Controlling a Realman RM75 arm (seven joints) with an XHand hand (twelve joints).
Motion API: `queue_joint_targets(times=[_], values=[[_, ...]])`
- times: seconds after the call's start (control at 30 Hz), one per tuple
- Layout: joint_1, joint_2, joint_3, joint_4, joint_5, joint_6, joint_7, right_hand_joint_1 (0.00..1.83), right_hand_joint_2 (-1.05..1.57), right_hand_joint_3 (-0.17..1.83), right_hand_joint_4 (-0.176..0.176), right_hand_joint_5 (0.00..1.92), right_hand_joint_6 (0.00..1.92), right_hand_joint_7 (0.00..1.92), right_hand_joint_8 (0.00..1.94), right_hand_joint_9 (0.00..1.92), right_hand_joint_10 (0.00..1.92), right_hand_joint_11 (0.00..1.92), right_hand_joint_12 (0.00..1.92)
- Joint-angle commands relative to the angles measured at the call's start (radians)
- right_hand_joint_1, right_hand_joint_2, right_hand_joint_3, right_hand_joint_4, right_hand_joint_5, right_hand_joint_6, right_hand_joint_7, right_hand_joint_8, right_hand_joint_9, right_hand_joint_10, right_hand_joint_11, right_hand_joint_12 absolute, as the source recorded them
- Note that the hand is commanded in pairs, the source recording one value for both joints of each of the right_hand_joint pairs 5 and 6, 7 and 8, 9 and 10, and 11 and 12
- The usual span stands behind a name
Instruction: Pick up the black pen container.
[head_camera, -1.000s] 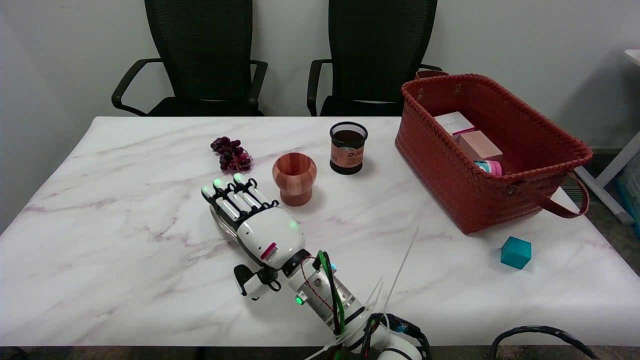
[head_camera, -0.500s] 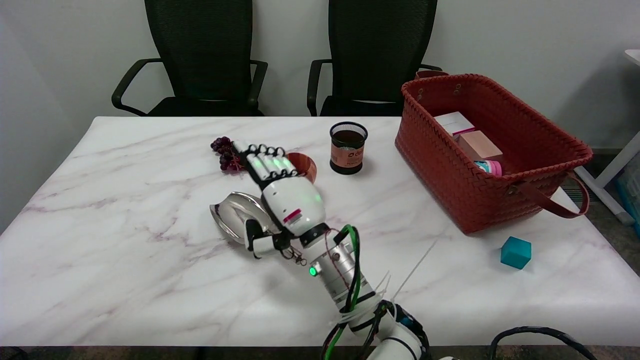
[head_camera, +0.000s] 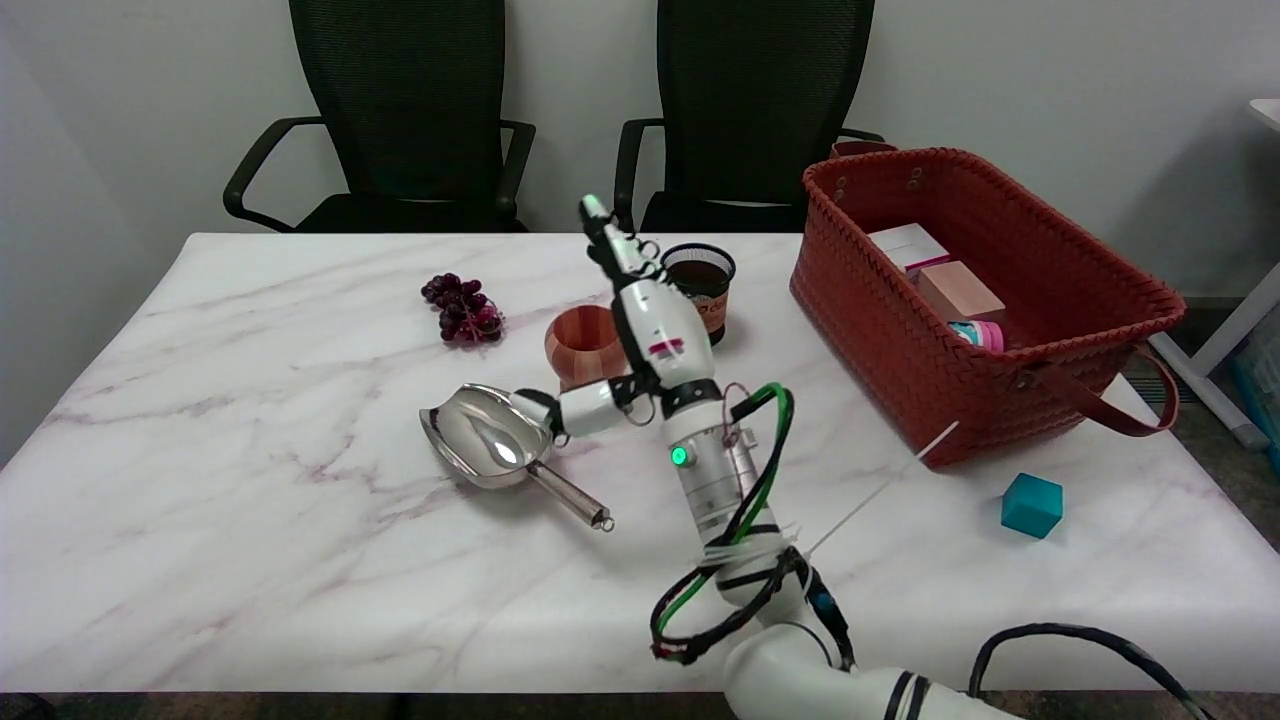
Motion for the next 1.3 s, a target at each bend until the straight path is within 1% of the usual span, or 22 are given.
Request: queue_joint_targets(times=[0.03, 0.2, 0.37, 0.53, 0.73, 0.87, 0.9, 0.93, 1.03, 1.2, 1.23, 1.3], values=[[0.154, 0.067, 0.061, -0.069, 0.351, 0.016, 0.218, 1.08, 0.15, 0.62, 0.0, 0.02, 0.02, 0.23, 0.23, 0.35, 0.35, 0.27, 0.27], [0.22, 0.074, 0.061, -0.157, 0.39, 0.016, 0.305, 1.04, 0.2, 0.58, 0.0, 0.01, 0.01, 0.25, 0.25, 0.35, 0.35, 0.26, 0.26], [0.287, 0.069, 0.061, -0.253, 0.418, 0.007, 0.346, 1.03, 0.21, 0.54, 0.0, 0.0, 0.0, 0.26, 0.26, 0.35, 0.35, 0.23, 0.23], [0.34, 0.072, 0.062, -0.306, 0.457, -0.042, 0.355, 1.02, 0.15, 0.56, 0.0, 0.0, 0.0, 0.27, 0.27, 0.33, 0.33, 0.19, 0.19], [0.41, 0.068, 0.062, -0.411, 0.477, -0.12, 0.41, 0.97, 0.12, 0.45, 0.0, 0.0, 0.0, 0.24, 0.24, 0.28, 0.28, 0.14, 0.14], [0.454, 0.057, 0.062, -0.486, 0.477, -0.176, 0.478, 0.93, 0.13, 0.27, 0.0, 0.0, 0.0, 0.2, 0.2, 0.2, 0.2, 0.07, 0.07], [0.462, 0.054, 0.062, -0.51, 0.477, -0.193, 0.498, 0.93, 0.12, 0.22, 0.0, 0.0, 0.0, 0.17, 0.17, 0.16, 0.16, 0.01, 0.01], [0.468, 0.054, 0.062, -0.522, 0.477, -0.199, 0.508, 0.93, 0.12, 0.19, 0.0, 0.0, 0.0, 0.16, 0.16, 0.15, 0.15, 0.0, 0.0], [0.494, 0.05, 0.062, -0.576, 0.477, -0.224, 0.534, 0.92, 0.11, 0.03, 0.0, 0.0, 0.0, 0.1, 0.1, 0.09, 0.09, 0.0, 0.0], [0.518, 0.051, 0.064, -0.612, 0.478, -0.258, 0.557, 0.91, 0.05, -0.14, 0.0, 0.0, 0.0, 0.01, 0.01, 0.01, 0.01, 0.0, 0.0], [0.52, 0.052, 0.07, -0.613, 0.478, -0.266, 0.557, 0.91, 0.04, -0.17, 0.0, 0.0, 0.0, 0.0, 0.0, 0.0, 0.0, 0.0, 0.0], [0.518, 0.052, 0.083, -0.609, 0.478, -0.277, 0.557, 0.9, 0.04, -0.17, 0.0, 0.0, 0.0, 0.0, 0.0, 0.0, 0.0, 0.0, 0.0]])
